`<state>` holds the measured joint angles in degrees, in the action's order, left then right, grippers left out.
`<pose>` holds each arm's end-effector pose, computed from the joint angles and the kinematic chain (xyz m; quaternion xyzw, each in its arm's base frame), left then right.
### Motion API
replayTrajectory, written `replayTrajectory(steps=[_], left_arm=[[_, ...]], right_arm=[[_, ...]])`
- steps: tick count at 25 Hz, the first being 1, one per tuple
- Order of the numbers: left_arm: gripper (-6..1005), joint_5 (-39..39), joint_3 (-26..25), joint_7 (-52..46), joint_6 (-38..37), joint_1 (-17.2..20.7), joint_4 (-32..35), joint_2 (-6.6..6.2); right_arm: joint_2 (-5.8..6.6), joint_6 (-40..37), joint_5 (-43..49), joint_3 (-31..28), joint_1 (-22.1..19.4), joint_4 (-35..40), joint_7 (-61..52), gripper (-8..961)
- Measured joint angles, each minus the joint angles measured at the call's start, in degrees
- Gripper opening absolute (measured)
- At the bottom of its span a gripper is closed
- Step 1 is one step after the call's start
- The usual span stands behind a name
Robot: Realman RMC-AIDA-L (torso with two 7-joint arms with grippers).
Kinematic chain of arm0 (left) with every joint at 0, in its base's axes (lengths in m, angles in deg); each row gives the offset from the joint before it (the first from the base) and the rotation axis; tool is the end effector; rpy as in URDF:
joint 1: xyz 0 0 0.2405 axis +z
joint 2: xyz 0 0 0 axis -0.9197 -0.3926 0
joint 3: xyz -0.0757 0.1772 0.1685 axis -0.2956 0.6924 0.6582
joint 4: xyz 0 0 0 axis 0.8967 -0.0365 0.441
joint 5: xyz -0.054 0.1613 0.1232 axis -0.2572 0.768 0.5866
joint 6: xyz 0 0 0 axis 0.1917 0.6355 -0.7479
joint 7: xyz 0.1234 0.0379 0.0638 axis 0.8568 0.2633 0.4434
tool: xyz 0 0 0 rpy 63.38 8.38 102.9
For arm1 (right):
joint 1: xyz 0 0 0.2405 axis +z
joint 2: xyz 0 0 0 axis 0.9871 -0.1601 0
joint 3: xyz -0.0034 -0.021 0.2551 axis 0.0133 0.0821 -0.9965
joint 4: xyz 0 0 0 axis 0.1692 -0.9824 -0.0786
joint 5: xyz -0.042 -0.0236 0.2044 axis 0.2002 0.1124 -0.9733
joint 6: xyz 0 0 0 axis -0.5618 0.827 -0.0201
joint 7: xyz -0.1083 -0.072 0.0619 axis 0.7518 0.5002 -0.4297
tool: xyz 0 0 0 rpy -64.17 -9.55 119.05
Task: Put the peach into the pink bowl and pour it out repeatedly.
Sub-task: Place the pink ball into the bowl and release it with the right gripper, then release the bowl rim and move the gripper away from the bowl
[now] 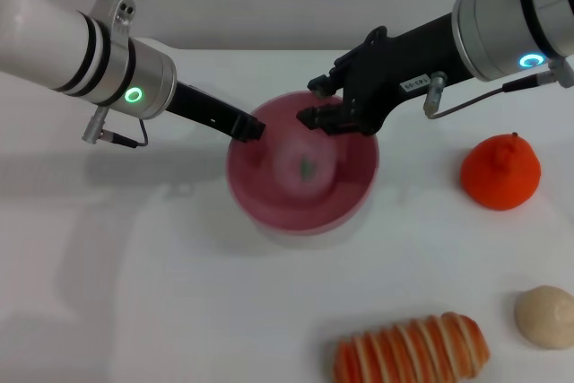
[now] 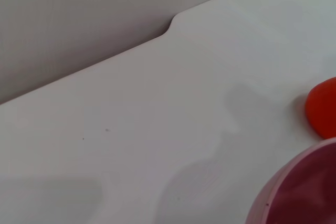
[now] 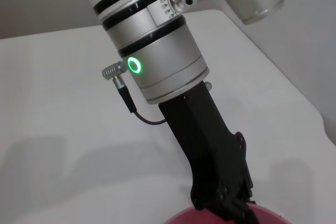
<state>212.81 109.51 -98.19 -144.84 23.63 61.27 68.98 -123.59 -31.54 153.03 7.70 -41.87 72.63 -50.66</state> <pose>-0.1689 0.4095 -0.0272 -0.9141 -0.3633 0.0154 0.1793 0.0787 0.3648 0.0028 -0.9859 0.0945 0.0082 0.1377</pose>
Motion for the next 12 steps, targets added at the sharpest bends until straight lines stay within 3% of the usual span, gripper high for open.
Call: replayTrajectory(steps=[5, 12], left_arm=[[61, 0.0, 0.0, 0.3, 0.0, -0.2, -0.2, -0.15], [64, 4.1, 1.2, -1.1, -1.9, -0.6, -0.3, -0.29]], right_arm=[[-0.07, 1.3, -0.2, -0.6, -0.8, 0.3, 0.0, 335], [0.04, 7.7, -10.4, -7.0, -6.8, 3.3, 4.0, 385]])
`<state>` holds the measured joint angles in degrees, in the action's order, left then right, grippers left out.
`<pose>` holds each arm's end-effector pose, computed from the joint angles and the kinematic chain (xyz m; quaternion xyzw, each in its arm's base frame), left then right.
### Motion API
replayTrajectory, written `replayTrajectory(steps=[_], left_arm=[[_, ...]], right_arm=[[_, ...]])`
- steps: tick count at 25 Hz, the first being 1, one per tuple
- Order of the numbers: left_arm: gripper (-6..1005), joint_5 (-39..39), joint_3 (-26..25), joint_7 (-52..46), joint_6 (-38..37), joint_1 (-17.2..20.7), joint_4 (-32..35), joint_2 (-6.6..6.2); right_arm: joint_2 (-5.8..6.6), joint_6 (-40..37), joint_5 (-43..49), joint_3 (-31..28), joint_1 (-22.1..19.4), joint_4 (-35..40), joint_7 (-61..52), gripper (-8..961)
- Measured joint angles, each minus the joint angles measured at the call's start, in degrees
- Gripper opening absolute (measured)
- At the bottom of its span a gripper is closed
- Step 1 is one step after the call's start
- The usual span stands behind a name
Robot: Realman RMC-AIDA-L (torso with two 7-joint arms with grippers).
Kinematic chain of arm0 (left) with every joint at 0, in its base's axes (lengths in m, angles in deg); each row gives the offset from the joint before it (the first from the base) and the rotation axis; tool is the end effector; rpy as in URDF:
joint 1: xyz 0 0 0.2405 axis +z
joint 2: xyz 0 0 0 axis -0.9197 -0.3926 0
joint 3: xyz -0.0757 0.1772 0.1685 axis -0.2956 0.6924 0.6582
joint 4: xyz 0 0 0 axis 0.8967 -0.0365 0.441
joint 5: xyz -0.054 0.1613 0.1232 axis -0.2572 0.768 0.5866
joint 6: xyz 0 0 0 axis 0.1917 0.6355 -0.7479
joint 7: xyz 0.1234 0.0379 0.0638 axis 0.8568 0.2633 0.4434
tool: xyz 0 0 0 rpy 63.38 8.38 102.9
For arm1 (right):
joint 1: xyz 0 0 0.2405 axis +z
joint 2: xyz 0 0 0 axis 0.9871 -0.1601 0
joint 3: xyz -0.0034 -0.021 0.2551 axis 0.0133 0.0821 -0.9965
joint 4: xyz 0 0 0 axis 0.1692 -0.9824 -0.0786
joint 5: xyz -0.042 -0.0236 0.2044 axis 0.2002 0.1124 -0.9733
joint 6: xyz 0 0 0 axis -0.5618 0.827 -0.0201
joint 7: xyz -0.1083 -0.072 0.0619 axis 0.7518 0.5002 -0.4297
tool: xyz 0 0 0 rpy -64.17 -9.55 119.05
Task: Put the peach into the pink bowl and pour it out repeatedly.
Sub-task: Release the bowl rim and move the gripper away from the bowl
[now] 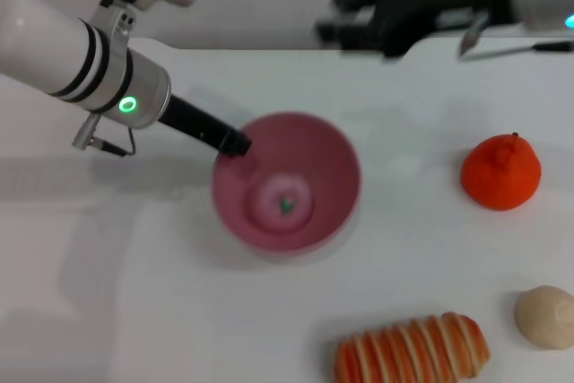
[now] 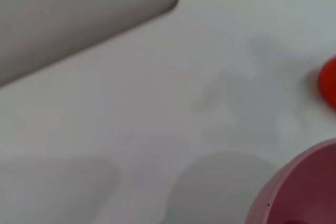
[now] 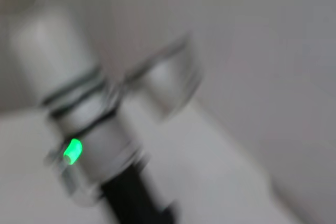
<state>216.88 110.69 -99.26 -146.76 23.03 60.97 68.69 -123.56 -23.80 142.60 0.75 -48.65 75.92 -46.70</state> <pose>-0.1764 0.4064 -0.0280 -0.9147 -0.3572 0.0610 0.1790 0.0875 0.3732 0.0434 -0.9597 0.1221 0.1415 0.2100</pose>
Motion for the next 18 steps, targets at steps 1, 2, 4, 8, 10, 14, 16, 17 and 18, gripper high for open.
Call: replayTrajectory(steps=[1, 2, 4, 8, 10, 14, 16, 17, 18], left_arm=[[65, 0.8, 0.2, -0.4, -0.8, -0.1, 0.0, -0.01], [65, 1.9, 0.4, -0.7, -1.6, -0.3, 0.1, -0.02], [66, 2.9, 0.5, -1.1, -2.4, -0.4, 0.2, -0.07], [68, 4.9, 0.5, -1.8, -4.4, -0.5, 0.5, -0.13], [69, 5.7, 0.5, -2.0, -5.1, -0.5, 0.6, -0.16], [71, 7.4, 0.5, -2.2, -6.2, 0.0, 0.0, -0.15], [72, 7.6, 0.5, -2.2, -6.2, 0.1, -0.2, -0.11], [72, 7.6, 0.5, -2.2, -6.2, 0.1, -0.3, -0.11], [73, 7.6, 0.5, -2.3, -6.2, 0.1, -0.5, -0.10]], right_arm=[[0.01, 0.8, -3.0, -1.5, -1.4, -0.1, 2.5, 385], [0.02, 1.9, -6.7, -3.0, -3.0, -0.5, 6.0, 386], [-0.02, 3.9, -16.0, -5.9, -6.9, -2.9, 14.9, 387], [0.01, 5.8, -37.8, -9.9, -13.1, -12.6, 37.0, 389], [0.06, 5.5, -46.6, -11.2, -14.9, -18.9, 46.0, 390], [0.10, 5.0, -53.2, -12.1, -16.4, -26.1, 53.9, 393], [0.02, 4.9, -53.8, -12.2, -16.6, -28.1, 55.5, 394], [0.01, 4.9, -53.9, -12.2, -16.6, -28.8, 55.9, 394], [-0.02, 4.9, -54.0, -12.3, -16.6, -29.4, 56.1, 395]])
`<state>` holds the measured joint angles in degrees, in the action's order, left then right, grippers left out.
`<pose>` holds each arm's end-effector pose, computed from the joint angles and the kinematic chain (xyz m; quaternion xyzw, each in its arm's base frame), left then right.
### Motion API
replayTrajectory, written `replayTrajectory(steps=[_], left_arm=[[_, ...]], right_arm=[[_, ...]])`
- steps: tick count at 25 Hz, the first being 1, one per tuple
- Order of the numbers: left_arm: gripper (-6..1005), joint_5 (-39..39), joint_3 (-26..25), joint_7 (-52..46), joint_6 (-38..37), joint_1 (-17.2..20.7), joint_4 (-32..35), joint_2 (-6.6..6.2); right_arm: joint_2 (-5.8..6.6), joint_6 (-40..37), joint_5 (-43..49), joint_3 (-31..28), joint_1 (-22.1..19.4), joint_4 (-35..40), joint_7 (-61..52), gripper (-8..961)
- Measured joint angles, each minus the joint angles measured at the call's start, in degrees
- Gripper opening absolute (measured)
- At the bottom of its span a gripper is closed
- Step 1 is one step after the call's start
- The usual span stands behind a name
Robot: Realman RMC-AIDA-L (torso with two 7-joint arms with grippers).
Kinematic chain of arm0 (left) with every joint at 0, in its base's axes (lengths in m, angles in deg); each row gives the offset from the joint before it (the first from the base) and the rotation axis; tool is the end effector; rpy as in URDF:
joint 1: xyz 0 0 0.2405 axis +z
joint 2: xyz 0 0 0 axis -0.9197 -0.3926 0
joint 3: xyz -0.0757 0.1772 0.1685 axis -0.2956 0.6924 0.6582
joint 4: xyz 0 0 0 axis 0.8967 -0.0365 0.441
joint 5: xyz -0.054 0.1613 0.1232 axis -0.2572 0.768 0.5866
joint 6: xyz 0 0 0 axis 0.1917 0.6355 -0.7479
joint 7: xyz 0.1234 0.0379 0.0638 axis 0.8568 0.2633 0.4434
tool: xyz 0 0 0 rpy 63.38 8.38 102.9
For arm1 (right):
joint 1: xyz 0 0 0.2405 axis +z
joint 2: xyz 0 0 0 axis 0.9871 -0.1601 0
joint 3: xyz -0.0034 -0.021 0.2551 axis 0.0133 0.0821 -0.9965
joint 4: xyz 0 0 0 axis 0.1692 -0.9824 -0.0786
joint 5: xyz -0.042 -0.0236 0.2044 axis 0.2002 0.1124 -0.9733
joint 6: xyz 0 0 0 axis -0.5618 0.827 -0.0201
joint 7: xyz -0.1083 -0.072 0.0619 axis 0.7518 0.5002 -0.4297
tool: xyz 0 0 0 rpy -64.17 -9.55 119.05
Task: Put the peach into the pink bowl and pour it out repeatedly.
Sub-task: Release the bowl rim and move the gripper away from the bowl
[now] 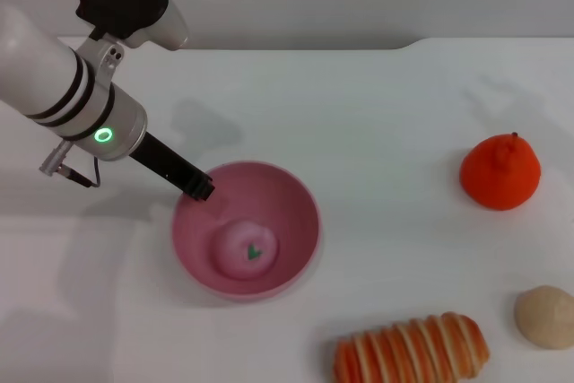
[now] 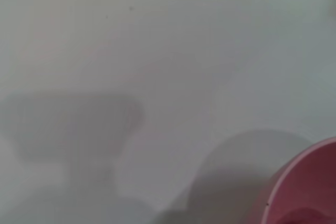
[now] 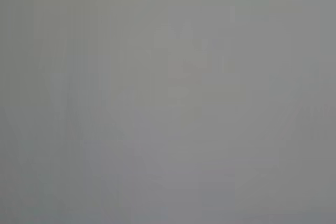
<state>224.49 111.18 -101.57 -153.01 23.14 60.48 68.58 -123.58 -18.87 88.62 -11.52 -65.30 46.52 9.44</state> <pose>-0.1994 0.3920 -0.0258 -0.9017 -0.3721 0.1474 0.1635 0.2271 0.3509 0.0941 -0.8076 0.1071 0.4201 0.3998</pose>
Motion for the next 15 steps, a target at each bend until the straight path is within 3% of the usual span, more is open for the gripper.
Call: replayTrajectory(steps=[15], left_arm=[[80, 0.2, 1.5, -2.0, 0.6, 0.3, -0.4, 0.09]], right_arm=[[-0.02, -0.6, -0.2, -0.1, 0.5, -1.0, 0.3, 403]])
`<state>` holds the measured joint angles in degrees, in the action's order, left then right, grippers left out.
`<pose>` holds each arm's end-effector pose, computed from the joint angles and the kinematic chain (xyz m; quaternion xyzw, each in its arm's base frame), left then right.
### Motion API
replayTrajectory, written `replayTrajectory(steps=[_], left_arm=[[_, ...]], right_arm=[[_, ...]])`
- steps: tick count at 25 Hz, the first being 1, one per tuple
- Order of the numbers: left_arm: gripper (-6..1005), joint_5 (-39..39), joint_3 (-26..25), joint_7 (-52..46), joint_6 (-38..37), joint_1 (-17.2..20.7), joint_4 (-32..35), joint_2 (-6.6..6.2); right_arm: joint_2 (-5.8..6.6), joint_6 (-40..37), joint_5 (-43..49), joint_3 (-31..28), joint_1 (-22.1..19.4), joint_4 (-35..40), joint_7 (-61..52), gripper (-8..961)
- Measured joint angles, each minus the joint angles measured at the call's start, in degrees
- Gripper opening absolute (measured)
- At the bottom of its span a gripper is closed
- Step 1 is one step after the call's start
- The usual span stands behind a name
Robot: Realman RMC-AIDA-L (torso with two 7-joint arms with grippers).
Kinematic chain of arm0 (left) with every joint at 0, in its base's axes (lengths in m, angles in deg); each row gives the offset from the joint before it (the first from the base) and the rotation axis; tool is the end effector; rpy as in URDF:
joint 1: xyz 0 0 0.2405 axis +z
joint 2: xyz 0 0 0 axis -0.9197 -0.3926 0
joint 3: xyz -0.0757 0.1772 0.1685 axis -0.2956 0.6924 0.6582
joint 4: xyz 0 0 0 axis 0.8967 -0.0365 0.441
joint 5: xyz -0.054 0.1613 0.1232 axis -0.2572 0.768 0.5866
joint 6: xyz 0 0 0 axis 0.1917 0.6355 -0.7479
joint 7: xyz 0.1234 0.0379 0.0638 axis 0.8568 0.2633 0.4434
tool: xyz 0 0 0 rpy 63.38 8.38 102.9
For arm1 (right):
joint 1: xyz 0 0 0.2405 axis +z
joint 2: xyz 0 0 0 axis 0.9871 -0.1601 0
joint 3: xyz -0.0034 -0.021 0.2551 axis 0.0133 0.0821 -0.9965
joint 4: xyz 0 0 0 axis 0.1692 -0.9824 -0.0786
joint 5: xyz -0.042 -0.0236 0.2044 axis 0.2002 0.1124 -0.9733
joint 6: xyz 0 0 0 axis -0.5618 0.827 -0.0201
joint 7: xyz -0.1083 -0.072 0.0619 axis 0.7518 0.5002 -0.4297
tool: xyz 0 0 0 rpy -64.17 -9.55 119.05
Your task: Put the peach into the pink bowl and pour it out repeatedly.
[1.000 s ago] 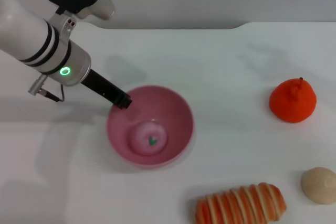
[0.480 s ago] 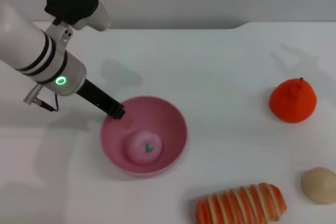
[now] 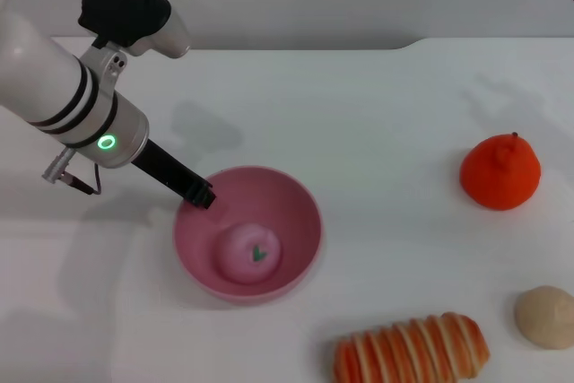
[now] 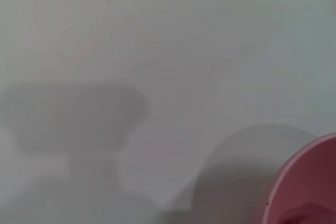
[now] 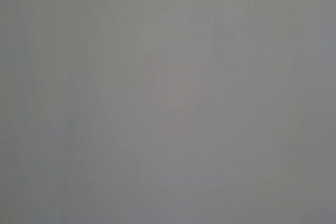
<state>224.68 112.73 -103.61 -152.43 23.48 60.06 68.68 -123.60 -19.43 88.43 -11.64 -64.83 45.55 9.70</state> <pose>-0.2027 0.3890 -0.0305 -0.8956 -0.3835 0.1547 0.1642 0.2268 0.3515 0.0919 -0.8077 0.1080 0.4239 0.3955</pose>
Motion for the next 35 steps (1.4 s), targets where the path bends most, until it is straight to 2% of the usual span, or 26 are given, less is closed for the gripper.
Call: replayTrajectory(steps=[4, 10, 12, 16, 19, 21, 24, 26, 29, 31, 33, 34, 35], left_arm=[[82, -0.1, 0.3, 0.3, 0.3, 0.0, 0.1, 0.11], [307, -0.4, -0.3, 0.6, -0.1, -1.1, 3.4, 0.14], [388, -0.2, -2.6, 0.8, -0.6, -2.5, 6.8, 0.01], [550, -0.3, -11.5, 3.4, -1.6, -6.4, 13.1, -0.10], [558, -4.7, -16.6, 6.8, 0.6, -7.7, 17.0, 0.19], [563, -12.9, -17.8, 10.9, 5.8, -6.9, 17.6, 0.23], [561, -27.8, -17.1, 20.1, 15.4, -3.2, 16.0, 0.33], [560, -43.2, -15.5, 31.9, 22.9, 0.1, 12.2, 0.46], [559, -63.8, -14.0, 47.9, 27.6, 3.0, 5.3, 0.75], [559, -84.2, -13.5, 65.0, 26.6, 4.6, -2.8, 0.92], [560, -99.5, -13.1, 80.0, 21.6, 5.3, -10.7, 1.04], [560, -99.5, -13.1, 80.0, 21.6, 5.3, -10.7, 1.04], [560, -107.4, -12.5, 89.3, 17.0, 5.6, -15.7, 1.16]], right_arm=[[0.04, 0.0, 0.0, 0.0, -0.1, 0.0, 0.0, 406], [0.13, 0.0, 0.0, -0.3, -0.2, -1.1, 0.1, 409], [0.21, 0.0, 0.0, -0.4, 0.1, -1.7, 0.1, 410], [0.27, -0.1, 0.0, -0.5, 0.4, -2.2, 0.2, 413], [0.22, -1.1, 0.0, -1.1, 0.1, -2.3, 0.4, 414], [0.12, -2.0, 0.0, -2.2, -0.1, -2.8, 1.3, 416], [-0.10, -3.9, -1.7, -4.7, -0.2, -4.8, 4.7, 417], [-0.02, -5.3, -6.3, -5.9, -0.3, -8.1, 9.4, 418], [0.16, -7.2, -14.0, -7.9, -0.3, -12.6, 17.1, 420], [0.07, -8.3, -18.9, -10.0, -0.2, -15.6, 22.8, 421], [-0.01, -9.6, -25.7, -11.5, 0.4, -19.8, 30.1, 422], [-0.01, -10.3, -29.6, -11.8, 0.9, -21.9, 34.0, 423], [0.08, -10.8, -33.2, -12.0, 1.4, -24.0, 37.7, 424]])
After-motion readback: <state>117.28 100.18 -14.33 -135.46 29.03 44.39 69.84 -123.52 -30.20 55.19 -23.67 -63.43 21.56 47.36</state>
